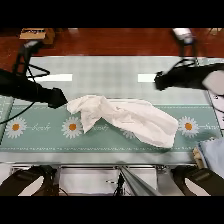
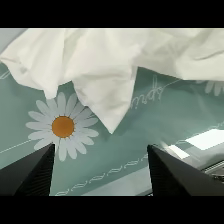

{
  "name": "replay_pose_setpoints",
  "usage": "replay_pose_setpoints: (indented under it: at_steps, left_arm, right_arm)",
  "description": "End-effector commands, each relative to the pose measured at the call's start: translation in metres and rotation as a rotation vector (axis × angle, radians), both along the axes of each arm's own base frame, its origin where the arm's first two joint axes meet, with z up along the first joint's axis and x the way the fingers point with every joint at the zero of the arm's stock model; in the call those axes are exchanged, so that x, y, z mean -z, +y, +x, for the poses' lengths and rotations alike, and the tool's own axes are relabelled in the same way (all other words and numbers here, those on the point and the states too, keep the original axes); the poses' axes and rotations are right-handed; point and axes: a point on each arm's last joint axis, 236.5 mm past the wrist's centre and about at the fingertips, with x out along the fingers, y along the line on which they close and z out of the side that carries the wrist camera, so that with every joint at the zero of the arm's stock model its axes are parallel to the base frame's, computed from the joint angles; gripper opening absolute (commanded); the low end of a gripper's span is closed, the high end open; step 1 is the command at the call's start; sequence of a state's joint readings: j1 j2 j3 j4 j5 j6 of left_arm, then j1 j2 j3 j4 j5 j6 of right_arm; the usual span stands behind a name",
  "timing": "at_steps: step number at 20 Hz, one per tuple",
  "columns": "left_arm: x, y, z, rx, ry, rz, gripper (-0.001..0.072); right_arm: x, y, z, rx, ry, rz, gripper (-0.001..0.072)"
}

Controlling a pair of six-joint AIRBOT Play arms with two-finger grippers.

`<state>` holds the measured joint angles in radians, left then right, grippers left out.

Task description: Fold the shirts.

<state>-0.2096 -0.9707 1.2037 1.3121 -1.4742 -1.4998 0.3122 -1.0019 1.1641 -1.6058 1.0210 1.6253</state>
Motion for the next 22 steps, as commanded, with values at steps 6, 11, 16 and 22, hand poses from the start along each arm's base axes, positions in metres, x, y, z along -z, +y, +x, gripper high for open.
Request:
replay_pose_setpoints:
  at_steps: [6,11,16,22]
  left_arm:
    - [0.094,0.017,-0.020,-0.222,0.241,-0.385,0.0681]
    - [0.147,0.007,-0.038,-0.264,0.346,-0.409,0.0679]
    - [0.178,-0.018,-0.024,-0.274,0.370,-0.443,0.0678]
    - [0.227,-0.035,-0.031,-0.285,0.497,-0.410,0.0662]
  right_arm:
    - [0.021,-0.199,-0.047,0.517,0.139,0.305,0.0482]
    - [0.057,-0.185,-0.055,0.479,0.193,0.403,0.0482]
    - [0.058,-0.165,-0.050,0.407,0.177,0.472,0.0482]
    - [0.057,-0.161,-0.052,0.386,0.185,0.476,0.0482]
